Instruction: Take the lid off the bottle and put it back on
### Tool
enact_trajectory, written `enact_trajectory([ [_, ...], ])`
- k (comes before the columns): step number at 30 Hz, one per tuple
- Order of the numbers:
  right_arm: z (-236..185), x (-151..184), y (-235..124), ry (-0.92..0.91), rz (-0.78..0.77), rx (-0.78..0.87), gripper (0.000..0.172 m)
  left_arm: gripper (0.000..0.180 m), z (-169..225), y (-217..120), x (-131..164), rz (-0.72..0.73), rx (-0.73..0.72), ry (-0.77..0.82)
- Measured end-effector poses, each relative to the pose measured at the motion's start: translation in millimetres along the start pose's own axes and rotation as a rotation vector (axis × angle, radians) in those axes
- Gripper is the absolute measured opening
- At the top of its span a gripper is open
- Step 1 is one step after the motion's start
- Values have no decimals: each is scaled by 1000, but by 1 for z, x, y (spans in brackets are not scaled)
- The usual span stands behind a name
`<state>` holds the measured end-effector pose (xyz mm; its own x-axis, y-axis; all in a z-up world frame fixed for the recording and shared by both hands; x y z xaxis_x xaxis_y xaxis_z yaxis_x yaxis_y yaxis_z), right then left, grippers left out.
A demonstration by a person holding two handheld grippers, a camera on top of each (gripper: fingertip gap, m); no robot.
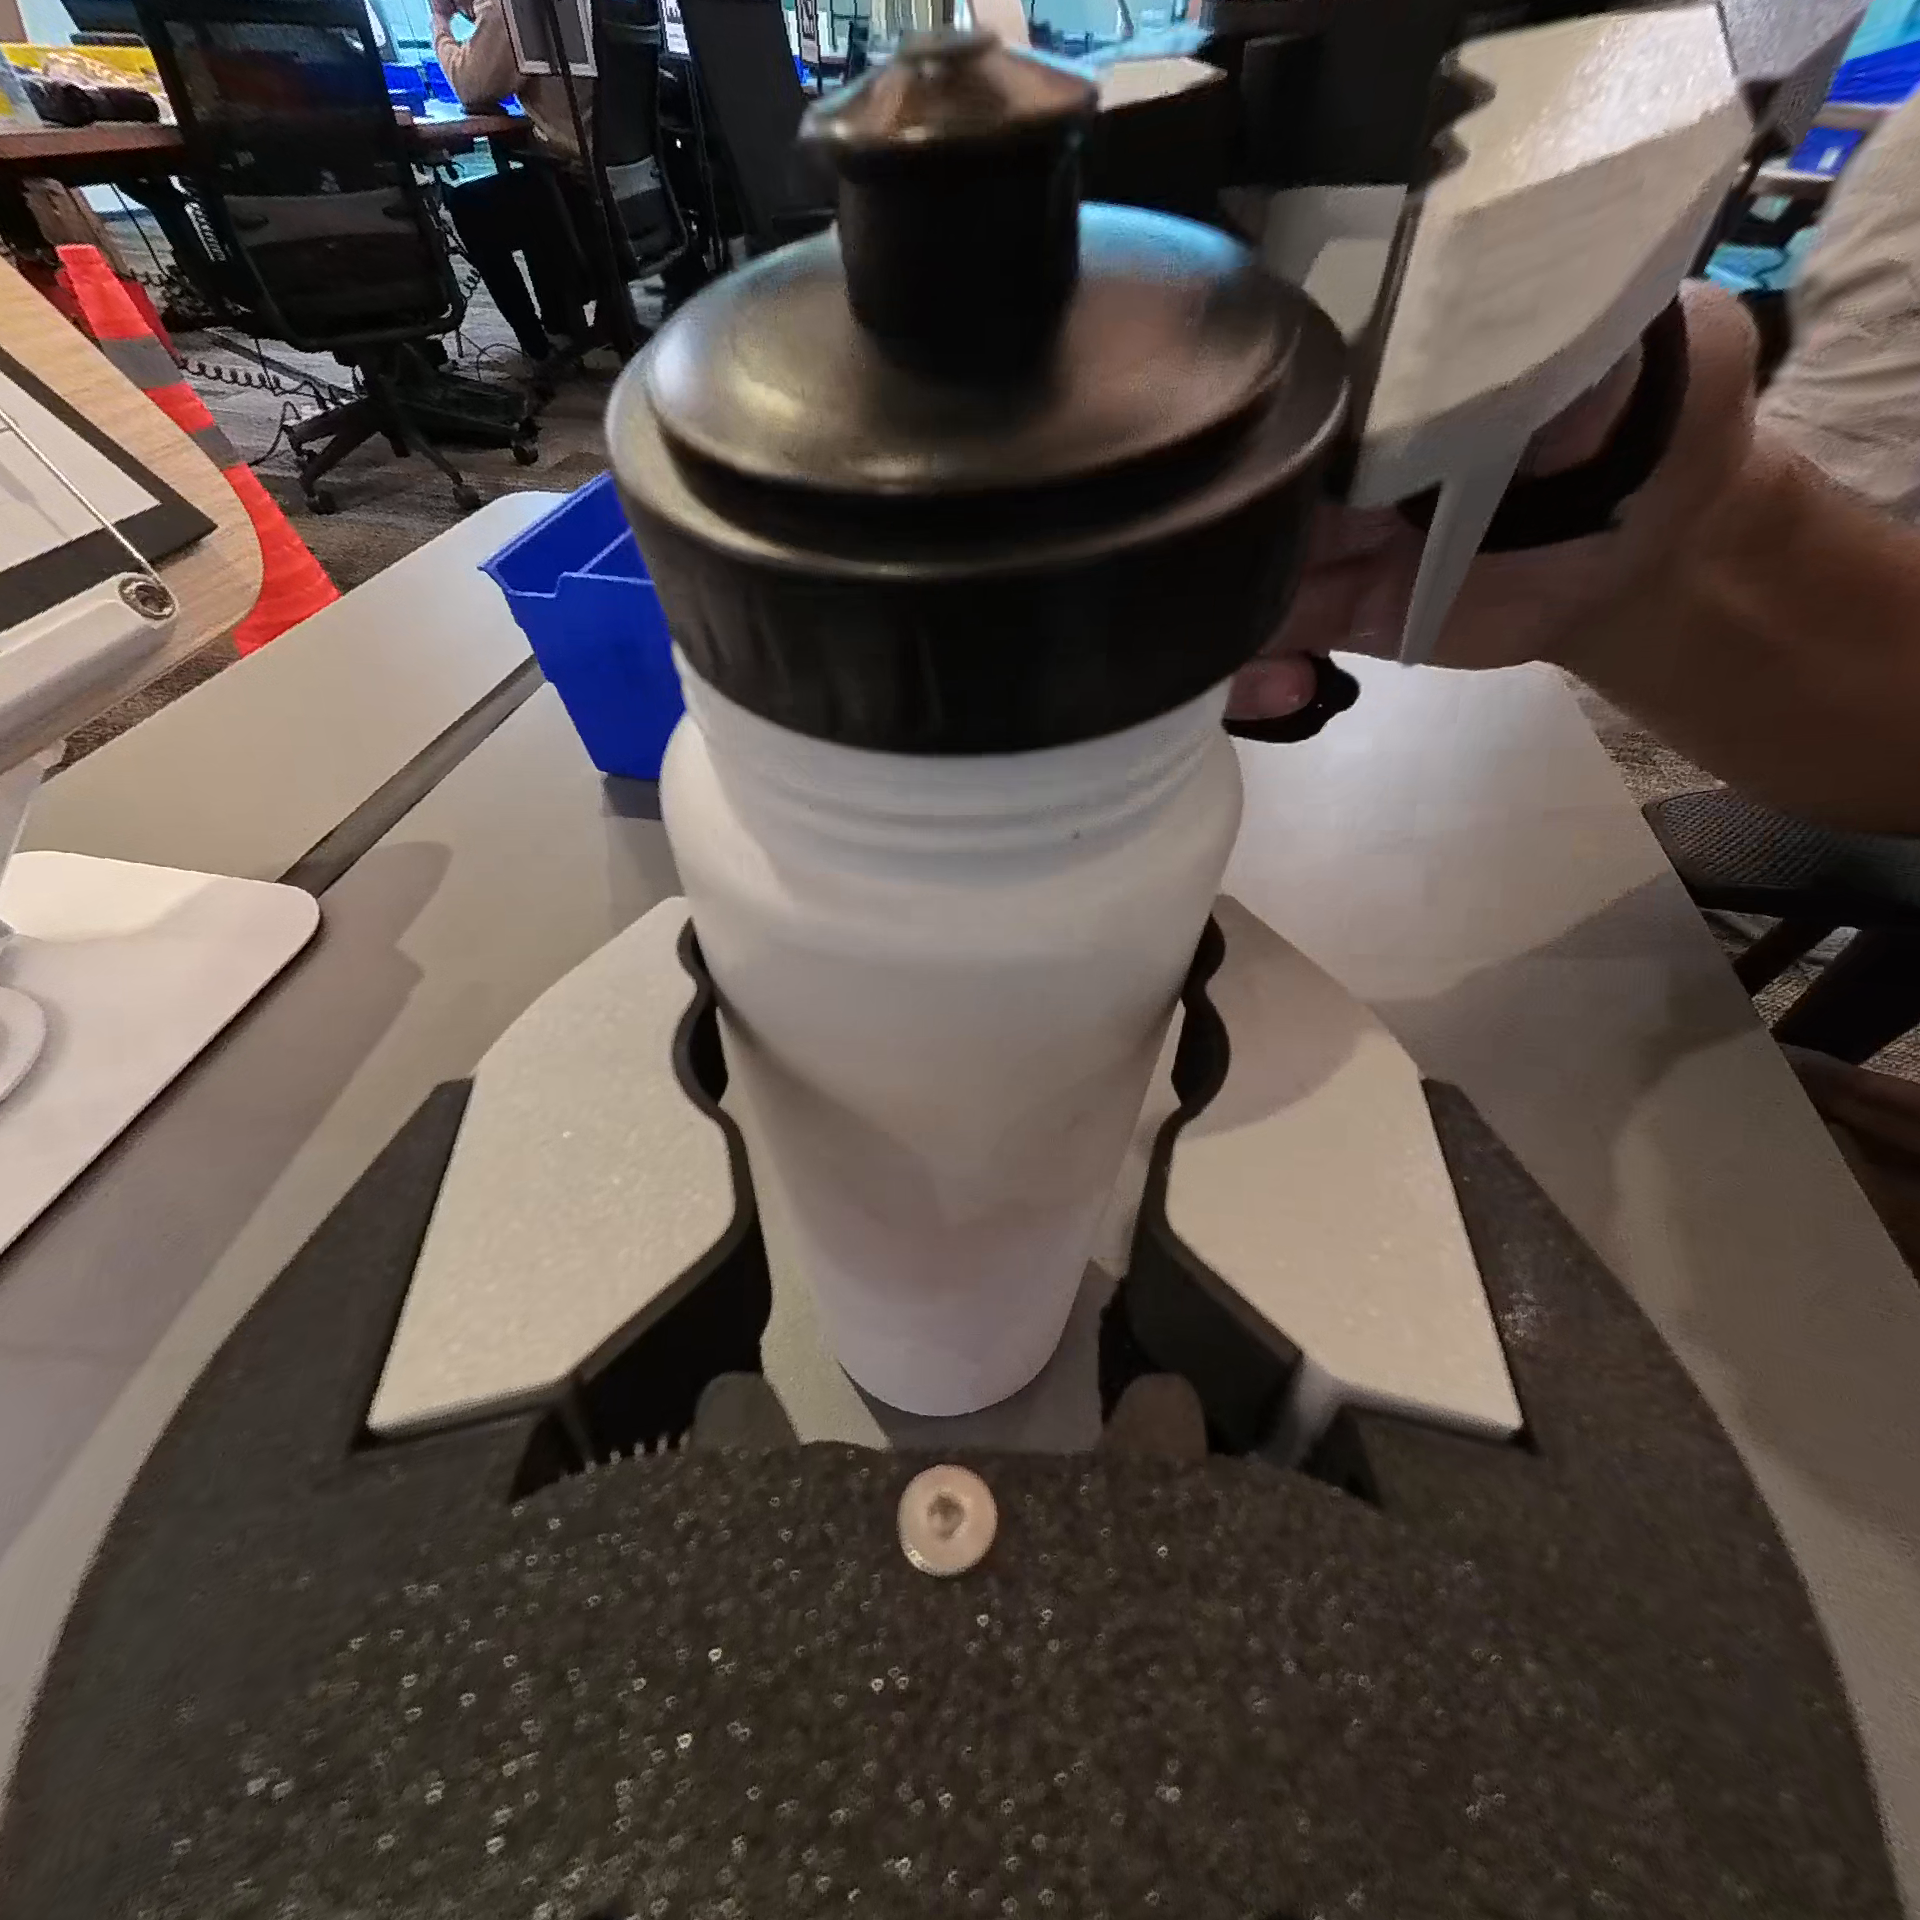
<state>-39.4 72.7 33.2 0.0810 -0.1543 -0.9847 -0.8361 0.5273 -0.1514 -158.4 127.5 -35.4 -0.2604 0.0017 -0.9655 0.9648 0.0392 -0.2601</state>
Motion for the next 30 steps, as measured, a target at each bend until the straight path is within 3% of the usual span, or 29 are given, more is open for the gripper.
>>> enact_trajectory([
  [14, 6, 12, 1, 17, -44, -38, 64, 85, 0, 0, 0, -1, 4, -3],
  [21, 6, -5, 4, -115, -286, -106, 70, 85, 0, 0, 1, -2, 7, -3],
  [25, 9, -31, -1, -212, -379, -98, 73, 85, 0, 0, 1, -1, 8, -4],
  [30, 6, -71, 3, -367, -718, -199, 82, 85, 0, 0, 1, 1, 14, -9],
])
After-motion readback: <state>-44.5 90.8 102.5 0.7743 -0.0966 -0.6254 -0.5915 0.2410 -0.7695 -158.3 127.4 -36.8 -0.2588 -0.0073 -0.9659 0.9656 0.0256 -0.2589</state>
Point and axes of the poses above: each gripper's, where its closed fingertips meet, y out along the fingers, x out of its underside, z = x × y across the jaws, the point moved 8 cm from there along -y, back along the fingers, and after that the axes turned 7 degrees about -x, right-handed, at the moved point
